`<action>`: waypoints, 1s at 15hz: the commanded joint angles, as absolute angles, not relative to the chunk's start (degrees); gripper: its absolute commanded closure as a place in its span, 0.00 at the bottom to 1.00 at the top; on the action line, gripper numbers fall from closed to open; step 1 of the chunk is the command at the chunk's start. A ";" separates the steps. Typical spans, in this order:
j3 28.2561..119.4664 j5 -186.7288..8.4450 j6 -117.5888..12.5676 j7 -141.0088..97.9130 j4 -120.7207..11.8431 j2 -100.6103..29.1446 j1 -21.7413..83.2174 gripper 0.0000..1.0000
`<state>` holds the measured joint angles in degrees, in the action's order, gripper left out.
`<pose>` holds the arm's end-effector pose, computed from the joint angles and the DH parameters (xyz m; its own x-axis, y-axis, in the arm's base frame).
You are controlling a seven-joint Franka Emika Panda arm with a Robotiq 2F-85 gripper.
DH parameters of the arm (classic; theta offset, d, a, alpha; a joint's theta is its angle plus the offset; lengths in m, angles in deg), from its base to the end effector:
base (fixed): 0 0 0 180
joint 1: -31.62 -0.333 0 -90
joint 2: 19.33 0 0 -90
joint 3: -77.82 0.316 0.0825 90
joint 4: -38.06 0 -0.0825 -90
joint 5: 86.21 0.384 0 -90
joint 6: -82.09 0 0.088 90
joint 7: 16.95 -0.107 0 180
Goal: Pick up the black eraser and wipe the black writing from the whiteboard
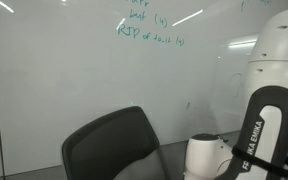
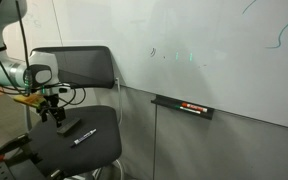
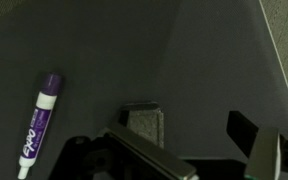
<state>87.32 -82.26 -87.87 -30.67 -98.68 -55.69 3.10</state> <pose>0.3625 0.2928 0.0595 0.9431 0.3230 -0.0786 0.3160 -0.9445 -0.0902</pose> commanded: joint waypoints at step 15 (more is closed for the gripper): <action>67.73 -85.96 -90.17 -34.48 -86.18 -66.78 -18.91 0.00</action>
<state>68.11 -85.41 -90.43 -35.19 -87.89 -65.62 -19.60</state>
